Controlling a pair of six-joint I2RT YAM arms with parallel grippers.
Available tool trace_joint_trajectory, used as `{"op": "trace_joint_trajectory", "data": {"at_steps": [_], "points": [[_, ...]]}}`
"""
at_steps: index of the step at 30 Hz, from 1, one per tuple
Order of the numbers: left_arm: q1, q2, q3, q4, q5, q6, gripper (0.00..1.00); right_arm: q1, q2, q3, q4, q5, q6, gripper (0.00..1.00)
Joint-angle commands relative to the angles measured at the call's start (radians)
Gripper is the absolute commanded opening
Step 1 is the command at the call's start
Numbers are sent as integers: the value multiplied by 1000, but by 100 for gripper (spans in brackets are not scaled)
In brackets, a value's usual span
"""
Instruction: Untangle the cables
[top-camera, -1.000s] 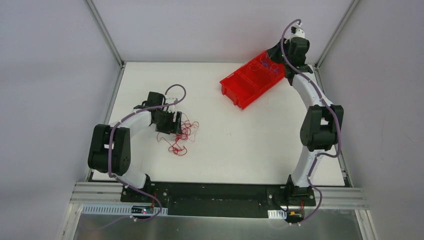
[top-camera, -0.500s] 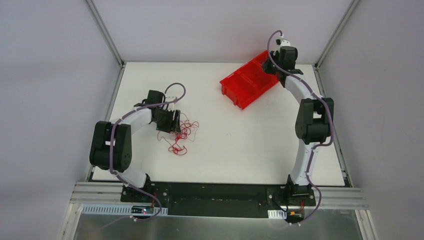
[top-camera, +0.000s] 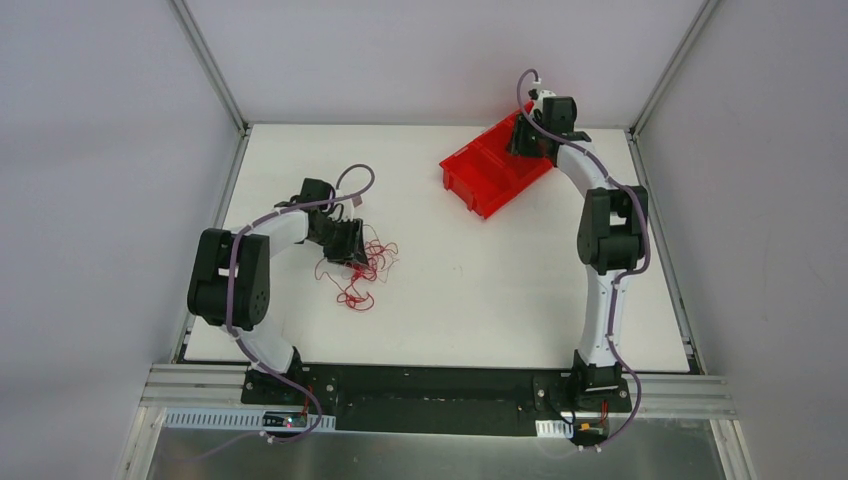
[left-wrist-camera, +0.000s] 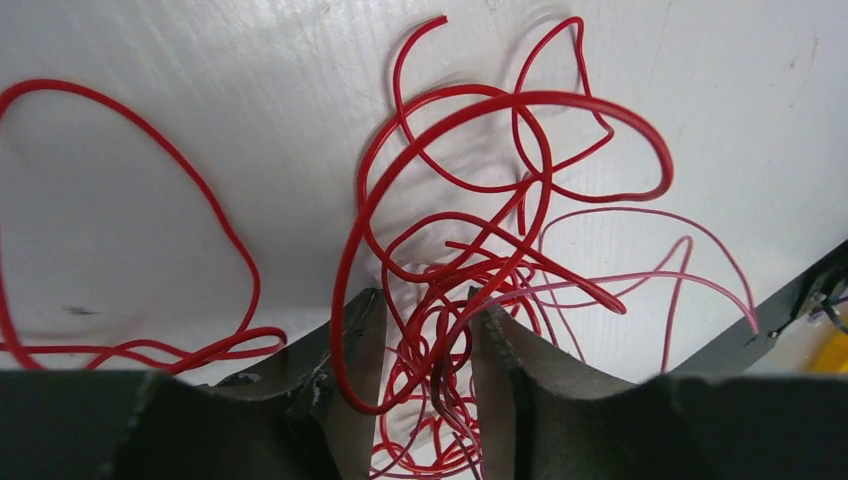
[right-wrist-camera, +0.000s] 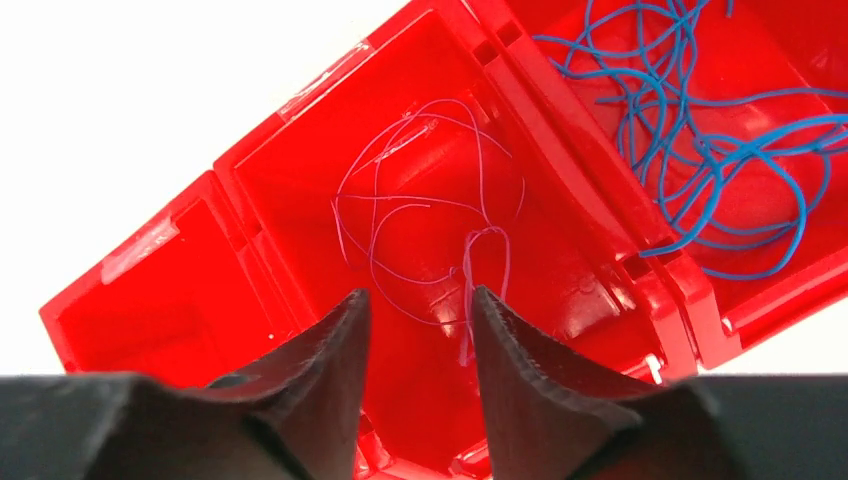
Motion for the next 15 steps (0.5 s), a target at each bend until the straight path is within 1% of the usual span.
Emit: {"op": "trace_joint_trajectory", "data": {"at_steps": [1, 6, 7, 9, 12, 15], "points": [[-17, 21, 20, -27, 47, -17, 34, -17, -100, 50, -79, -55, -49, 50], [-47, 32, 52, -24, 94, -24, 25, -20, -218, 15, -123, -131, -42, 67], [-59, 37, 60, -24, 109, -29, 24, -20, -241, 14, -145, -149, -41, 72], [-95, 43, 80, -24, 132, -34, 23, -20, -287, 6, -195, -188, -39, 78], [-165, 57, 117, -21, 147, -23, 21, -19, -366, -33, -262, -269, -48, 84], [-210, 88, 161, -4, 155, -24, 19, -13, -451, -95, -348, -402, -59, 88]]}}
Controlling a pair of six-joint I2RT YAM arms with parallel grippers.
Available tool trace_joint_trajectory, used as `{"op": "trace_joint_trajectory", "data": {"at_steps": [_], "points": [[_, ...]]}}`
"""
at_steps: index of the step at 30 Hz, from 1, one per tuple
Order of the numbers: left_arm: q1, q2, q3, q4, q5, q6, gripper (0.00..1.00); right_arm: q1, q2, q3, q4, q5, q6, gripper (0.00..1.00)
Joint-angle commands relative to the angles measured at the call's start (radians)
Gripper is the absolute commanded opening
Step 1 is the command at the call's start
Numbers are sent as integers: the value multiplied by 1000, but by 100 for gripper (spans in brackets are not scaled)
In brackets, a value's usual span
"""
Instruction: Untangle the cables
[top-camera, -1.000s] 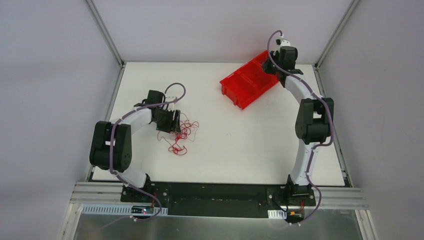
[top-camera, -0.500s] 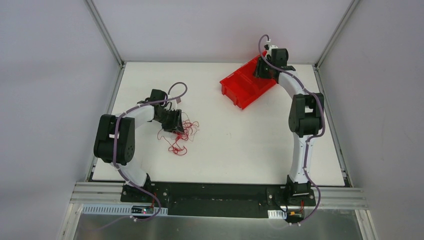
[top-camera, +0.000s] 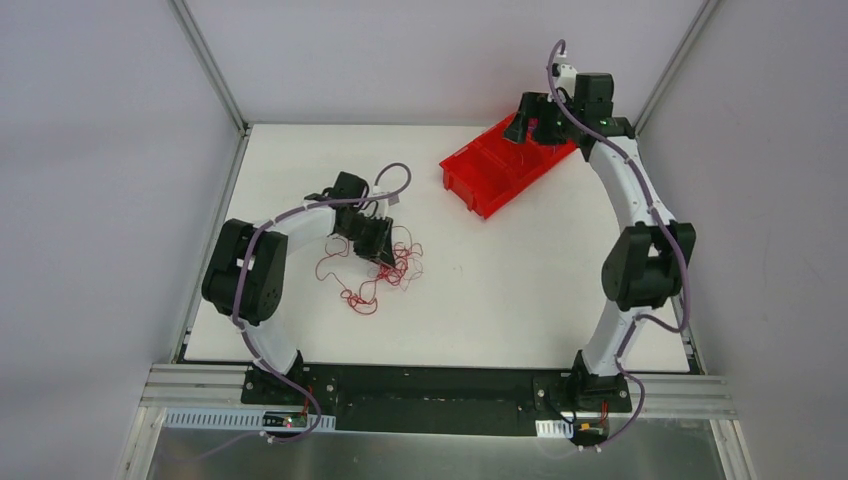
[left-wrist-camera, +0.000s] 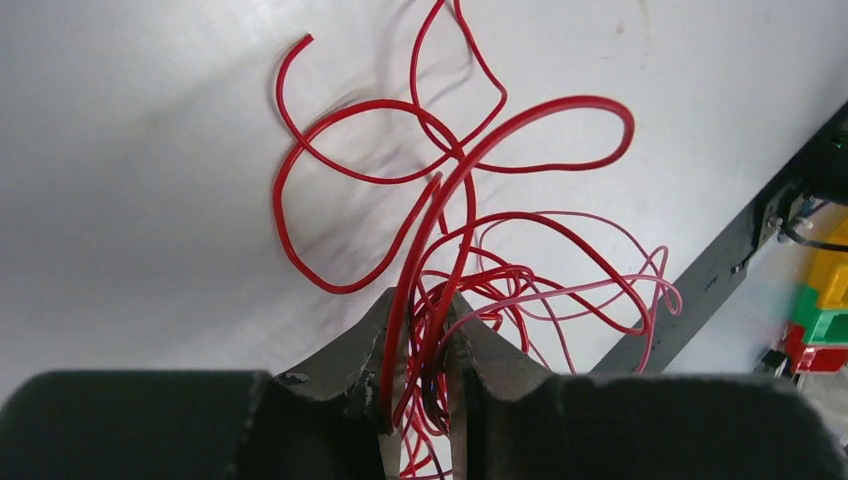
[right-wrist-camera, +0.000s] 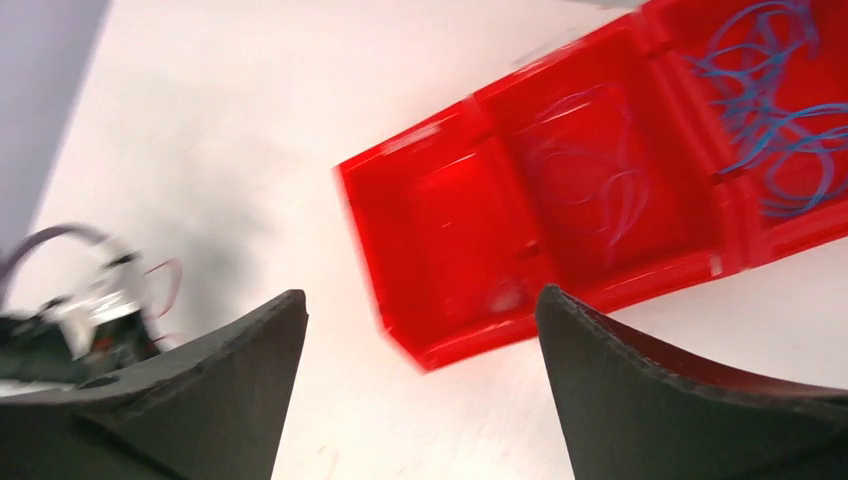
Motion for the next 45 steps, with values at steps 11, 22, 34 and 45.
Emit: {"op": "trace_joint_trajectory", "data": {"at_steps": [11, 22, 34, 45], "points": [[127, -98, -34, 7, 145, -47, 64, 218, -314, -361, -388, -329, -145, 76], [190, -239, -209, 47, 258, -156, 72, 497, -208, -387, -362, -173, -160, 73], [220, -199, -142, 68, 282, -216, 73, 608, -71, -394, -150, -58, -93, 46], [256, -246, -153, 32, 217, -223, 74, 593, -10, -391, -84, 12, -111, 7]]}}
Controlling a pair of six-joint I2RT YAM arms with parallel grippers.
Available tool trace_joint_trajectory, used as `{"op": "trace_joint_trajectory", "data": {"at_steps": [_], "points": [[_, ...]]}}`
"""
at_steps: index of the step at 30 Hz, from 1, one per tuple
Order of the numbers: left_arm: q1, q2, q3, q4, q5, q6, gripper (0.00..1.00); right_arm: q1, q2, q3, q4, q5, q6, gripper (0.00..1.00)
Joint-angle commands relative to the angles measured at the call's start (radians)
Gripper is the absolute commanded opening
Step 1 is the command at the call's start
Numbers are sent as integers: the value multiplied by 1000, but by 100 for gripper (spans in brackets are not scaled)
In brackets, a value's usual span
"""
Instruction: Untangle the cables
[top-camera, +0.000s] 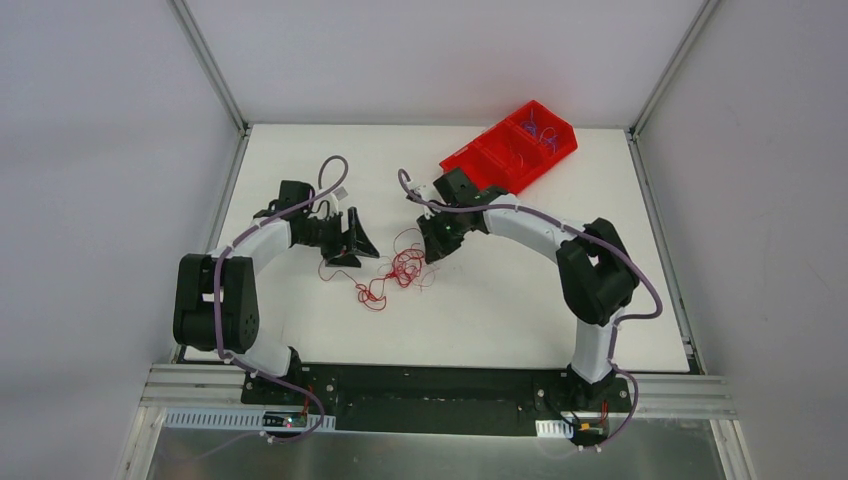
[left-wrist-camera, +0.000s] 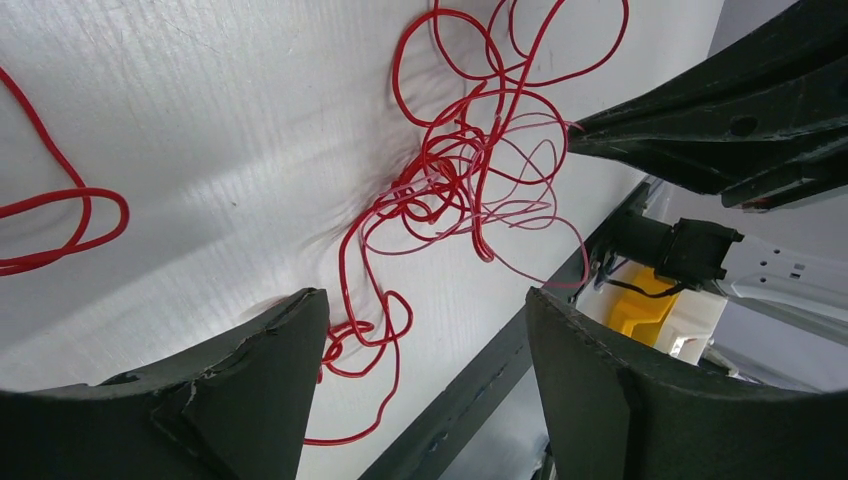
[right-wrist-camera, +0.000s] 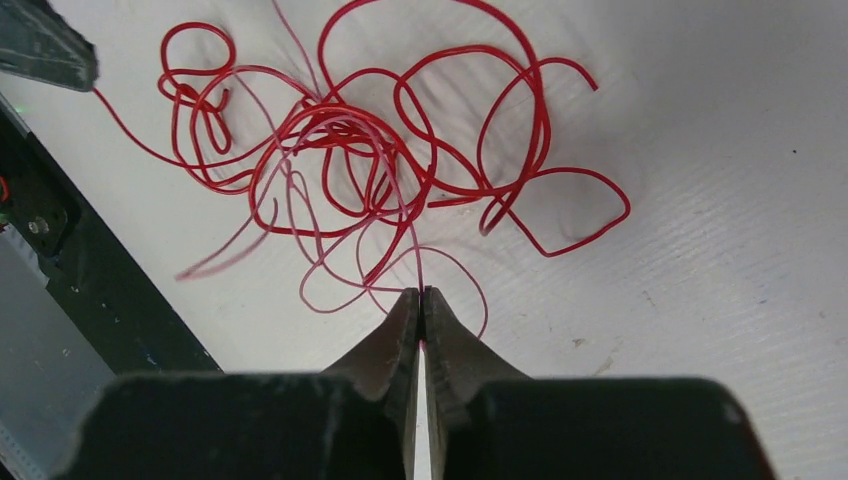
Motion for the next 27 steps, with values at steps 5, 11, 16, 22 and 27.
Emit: {"op": "trace_joint_trajectory", "data": {"at_steps": [5, 11, 16, 22, 27], "points": [[13, -45, 42, -33, -14, 6, 74, -19, 40, 37, -19, 20, -11, 0], [14, -33, 82, -23, 32, 20, 76, -69, -128, 147, -40, -219, 58, 0], [7, -8, 123, 149, 104, -140, 77, -65, -233, 253, -38, -284, 90, 0], [-50, 9, 158, 435, 144, -363, 82, -64, -242, 355, -82, -249, 56, 0], [-150, 71, 175, 519, 95, -398, 83, -62, -229, 494, -30, -211, 108, 0]]}}
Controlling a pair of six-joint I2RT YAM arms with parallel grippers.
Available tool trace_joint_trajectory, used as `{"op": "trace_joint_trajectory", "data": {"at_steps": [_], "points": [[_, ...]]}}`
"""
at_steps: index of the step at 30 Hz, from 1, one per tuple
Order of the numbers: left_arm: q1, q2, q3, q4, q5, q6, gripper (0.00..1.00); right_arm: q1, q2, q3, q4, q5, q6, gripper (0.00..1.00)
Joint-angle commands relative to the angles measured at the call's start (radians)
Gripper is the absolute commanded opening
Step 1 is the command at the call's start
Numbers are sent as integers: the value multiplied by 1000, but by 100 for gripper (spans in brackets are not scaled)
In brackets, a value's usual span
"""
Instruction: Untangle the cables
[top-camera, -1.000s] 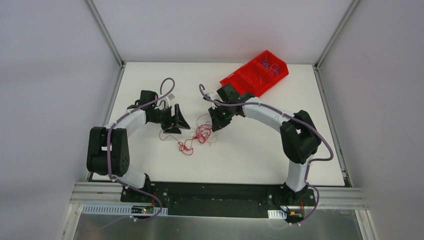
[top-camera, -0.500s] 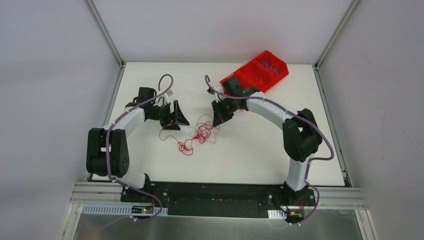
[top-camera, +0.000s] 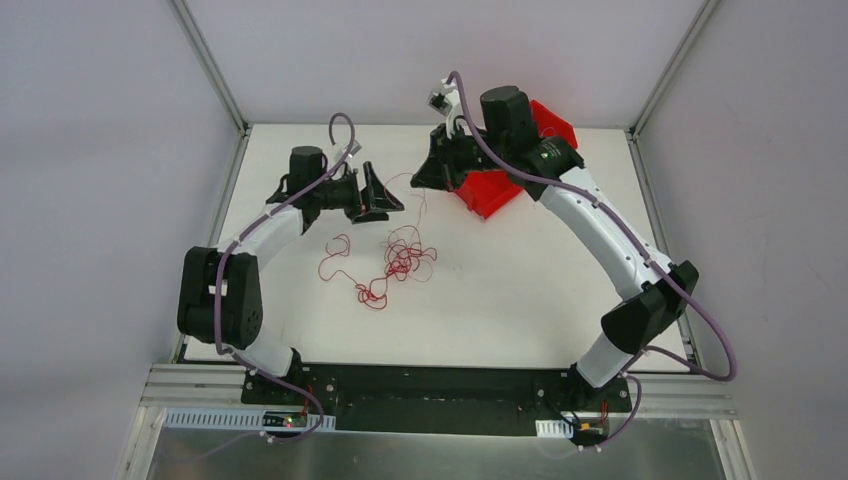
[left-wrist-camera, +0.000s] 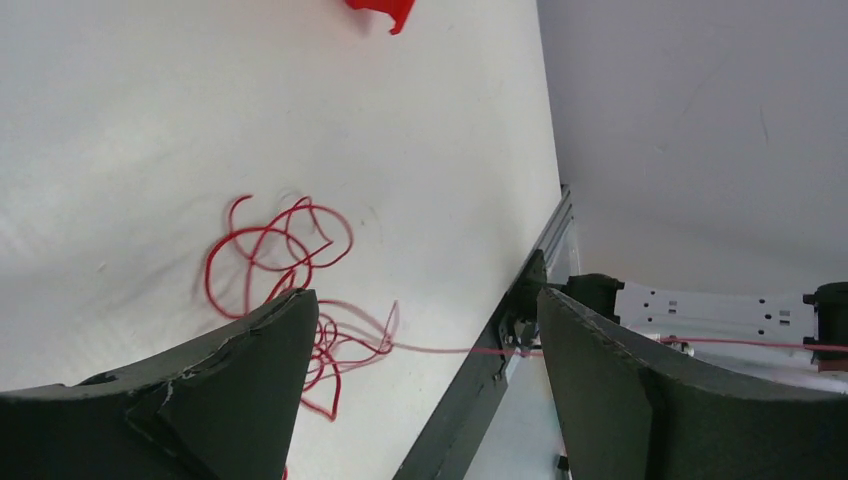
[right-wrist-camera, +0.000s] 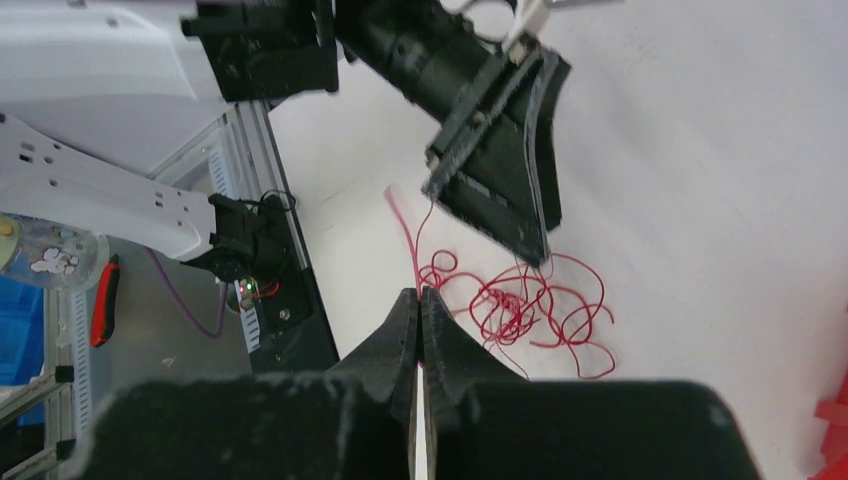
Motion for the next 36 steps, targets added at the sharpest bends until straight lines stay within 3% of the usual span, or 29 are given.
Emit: {"op": "trace_joint_trajectory", "data": {"at_steps": [1, 4, 8, 13, 21, 27, 36], "points": [[-96, 78, 44, 156, -5, -93, 82, 2, 23, 149, 32, 26, 53, 0], [-149, 155, 46, 180, 10, -101, 75, 2, 48, 252, 51, 64, 63, 0], [-167, 247, 30, -14, -76, 4, 59, -9, 77, 409, 67, 142, 68, 0], [-125, 313, -6, -209, -202, 128, 25, -51, 108, 589, 131, 257, 108, 0], [-31, 349, 46, -378, -294, 218, 0, -97, 120, 733, 319, 442, 42, 0], [33, 342, 33, -448, -334, 265, 0, -110, 90, 739, 461, 529, -72, 0], [189, 267, 28, -544, -338, 400, 0, -131, 27, 652, 440, 538, -103, 0]]}}
